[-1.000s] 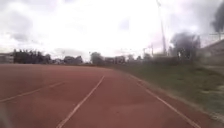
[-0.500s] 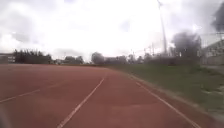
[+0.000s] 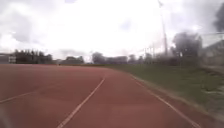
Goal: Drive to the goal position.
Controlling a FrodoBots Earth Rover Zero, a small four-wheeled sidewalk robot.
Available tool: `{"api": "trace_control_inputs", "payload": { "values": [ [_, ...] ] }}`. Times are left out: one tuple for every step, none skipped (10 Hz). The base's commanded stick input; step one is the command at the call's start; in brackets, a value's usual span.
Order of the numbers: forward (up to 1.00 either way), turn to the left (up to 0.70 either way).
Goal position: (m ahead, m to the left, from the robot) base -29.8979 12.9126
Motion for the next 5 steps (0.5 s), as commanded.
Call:
{"api": "trace_control_inputs", "payload": {
  "values": [
    [0.0, 0.7],
    [0.0, 0.7],
    [0.0, 0.7],
    [0.0, 0.7],
    [0.0, 0.7]
  ]
}}
